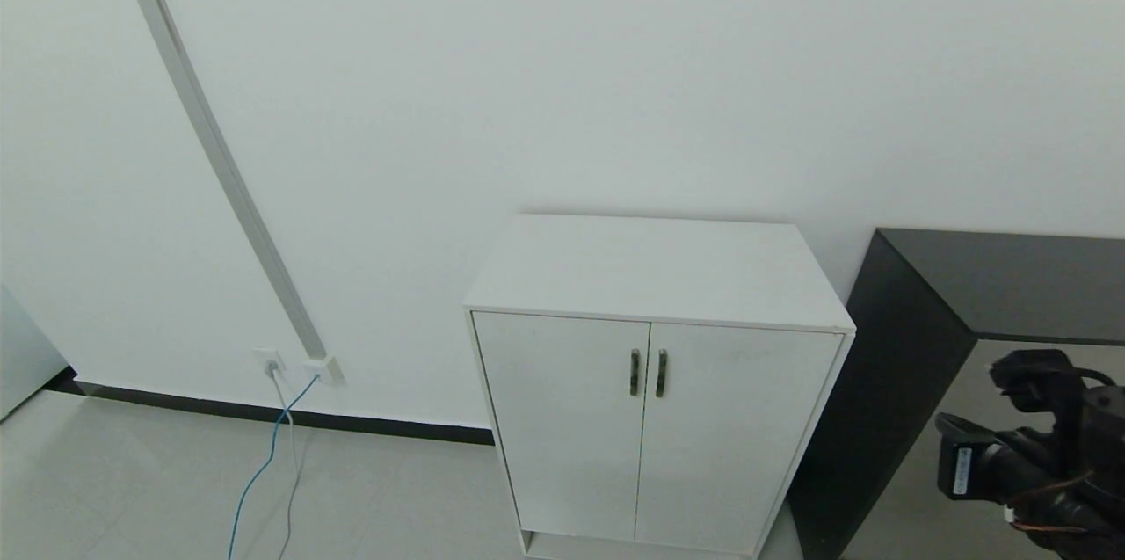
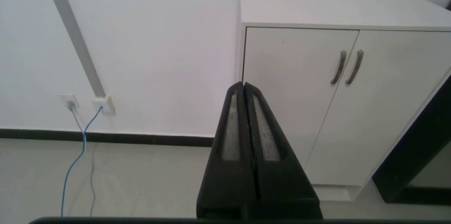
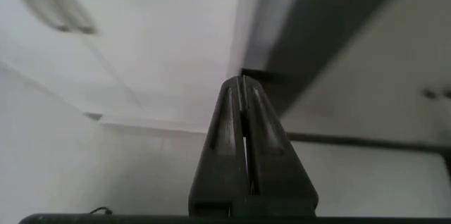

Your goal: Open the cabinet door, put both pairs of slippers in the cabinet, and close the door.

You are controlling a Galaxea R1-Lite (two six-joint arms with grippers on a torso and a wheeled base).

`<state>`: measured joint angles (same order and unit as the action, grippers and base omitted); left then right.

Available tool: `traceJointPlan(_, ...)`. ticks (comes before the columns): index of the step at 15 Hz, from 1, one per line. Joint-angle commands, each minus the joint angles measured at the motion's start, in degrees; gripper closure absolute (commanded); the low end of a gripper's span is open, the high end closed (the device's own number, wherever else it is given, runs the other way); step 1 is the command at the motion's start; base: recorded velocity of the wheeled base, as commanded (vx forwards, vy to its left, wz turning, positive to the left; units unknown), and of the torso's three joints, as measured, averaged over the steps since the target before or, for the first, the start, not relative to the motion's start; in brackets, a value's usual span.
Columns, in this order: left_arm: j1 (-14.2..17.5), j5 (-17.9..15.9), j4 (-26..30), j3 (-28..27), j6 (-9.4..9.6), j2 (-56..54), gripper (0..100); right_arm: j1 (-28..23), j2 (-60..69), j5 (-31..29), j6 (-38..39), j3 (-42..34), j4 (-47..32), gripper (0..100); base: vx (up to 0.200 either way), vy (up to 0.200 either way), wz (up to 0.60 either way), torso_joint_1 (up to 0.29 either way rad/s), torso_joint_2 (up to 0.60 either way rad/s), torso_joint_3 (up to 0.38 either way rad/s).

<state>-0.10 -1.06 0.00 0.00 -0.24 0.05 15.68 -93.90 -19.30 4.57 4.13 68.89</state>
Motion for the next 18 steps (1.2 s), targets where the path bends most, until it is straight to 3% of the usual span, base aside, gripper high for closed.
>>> traceJointPlan(1, 0.0, -0.1, -0.1, 0.0, -0.02, 0.0, 100, -4.4, 6.7, -1.8, 0.1, -4.1, -0.5, 100, 0.000, 0.000, 0.00, 0.000, 0.00, 0.000)
traceJointPlan(3, 0.0, 0.0, -0.1, 0.0, -0.02, 0.0, 100, -8.6, 13.3, -2.1, 0.0, -4.0, -6.8, 100, 0.000, 0.000, 0.00, 0.000, 0.00, 0.000)
traceJointPlan(8, 0.1, 0.0, 0.0, -0.1, -0.02, 0.0, 100, -9.1, 33.3, -0.7, 0.0, -3.9, -27.8, 100, 0.000, 0.000, 0.00, 0.000, 0.00, 0.000)
traceJointPlan(11, 0.0, 0.0, 0.0, 0.0, -0.02, 0.0, 100, -9.2, 42.1, 1.5, 0.1, -4.0, -36.5, 100, 0.000, 0.000, 0.00, 0.000, 0.00, 0.000)
traceJointPlan(15, 0.0, 0.0, 0.0, 0.0, -0.02, 0.0, 100, -9.1, 58.6, 8.8, 0.0, -4.0, -56.5, 100, 0.000, 0.000, 0.00, 0.000, 0.00, 0.000)
traceJointPlan(18, 0.0, 0.0, 0.0, 0.0, -0.02, 0.0, 100, -8.9, 67.0, 10.6, -0.2, -3.9, -64.3, 100, 0.000, 0.000, 0.00, 0.000, 0.00, 0.000)
